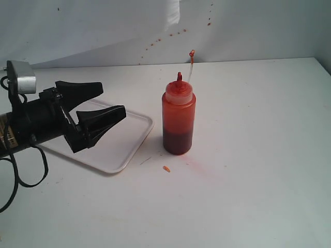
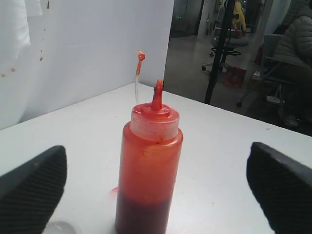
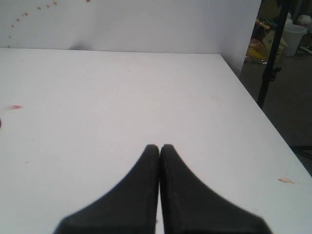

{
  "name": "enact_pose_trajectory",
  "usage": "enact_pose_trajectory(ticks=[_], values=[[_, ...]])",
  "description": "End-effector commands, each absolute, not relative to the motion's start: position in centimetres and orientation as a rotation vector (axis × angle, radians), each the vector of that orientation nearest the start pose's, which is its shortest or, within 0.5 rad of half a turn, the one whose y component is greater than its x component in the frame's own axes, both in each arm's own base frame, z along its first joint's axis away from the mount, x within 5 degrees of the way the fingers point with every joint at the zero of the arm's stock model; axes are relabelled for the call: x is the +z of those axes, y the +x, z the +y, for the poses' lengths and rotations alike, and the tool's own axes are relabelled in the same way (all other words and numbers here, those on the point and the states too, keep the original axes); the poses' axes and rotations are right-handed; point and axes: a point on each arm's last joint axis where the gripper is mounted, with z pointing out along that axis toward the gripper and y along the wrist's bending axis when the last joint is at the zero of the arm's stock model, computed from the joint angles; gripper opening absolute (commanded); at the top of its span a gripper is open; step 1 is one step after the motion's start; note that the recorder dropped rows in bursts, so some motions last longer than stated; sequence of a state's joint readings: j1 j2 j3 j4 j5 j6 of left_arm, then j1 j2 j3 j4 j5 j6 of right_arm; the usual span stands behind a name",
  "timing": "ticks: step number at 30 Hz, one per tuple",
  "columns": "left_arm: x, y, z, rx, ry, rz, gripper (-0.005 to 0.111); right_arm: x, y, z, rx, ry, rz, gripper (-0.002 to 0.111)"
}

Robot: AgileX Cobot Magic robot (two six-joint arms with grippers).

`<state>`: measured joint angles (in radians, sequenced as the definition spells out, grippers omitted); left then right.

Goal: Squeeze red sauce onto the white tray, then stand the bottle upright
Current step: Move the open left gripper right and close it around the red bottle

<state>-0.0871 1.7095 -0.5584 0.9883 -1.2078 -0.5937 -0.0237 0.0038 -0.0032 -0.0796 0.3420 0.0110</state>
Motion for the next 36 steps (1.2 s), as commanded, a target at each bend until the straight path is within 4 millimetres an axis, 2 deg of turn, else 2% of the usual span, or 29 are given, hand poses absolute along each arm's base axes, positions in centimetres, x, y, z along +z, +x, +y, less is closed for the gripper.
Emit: enact_pose_trajectory(ticks=[1, 14, 19, 21, 24, 29, 36], values=[[18.4, 26.7, -9.7, -0.899, 0.692, 1.565, 0.105, 18.3, 5.4, -0.3, -0.082, -0.021, 1.823, 0.000], [17.7, 26.5, -9.9, -0.880, 0.763, 1.575, 0.105, 18.3, 5.4, -0.3, -0.082, -0.021, 1.823, 0.000], [14.5, 27.8, -12.0, -0.783, 0.799, 1.570, 0.105, 18.3, 5.4, -0.3, -0.082, -0.021, 1.823, 0.000], [12.5, 28.8, -13.3, -0.732, 0.876, 1.578, 0.105, 18.3, 5.4, -0.3, -0.082, -0.021, 1.823, 0.000], [9.9, 30.5, -14.3, -0.721, 0.896, 1.633, 0.105, 18.3, 5.4, -0.3, -0.082, -0.021, 1.823, 0.000], [7.5, 32.9, -15.0, -0.731, 0.892, 1.646, 0.105, 18.3, 5.4, -0.3, -0.082, -0.021, 1.823, 0.000], [4.9, 34.1, -16.1, -0.787, 1.042, 1.599, 0.105, 18.3, 5.4, -0.3, -0.082, -0.021, 1.823, 0.000]])
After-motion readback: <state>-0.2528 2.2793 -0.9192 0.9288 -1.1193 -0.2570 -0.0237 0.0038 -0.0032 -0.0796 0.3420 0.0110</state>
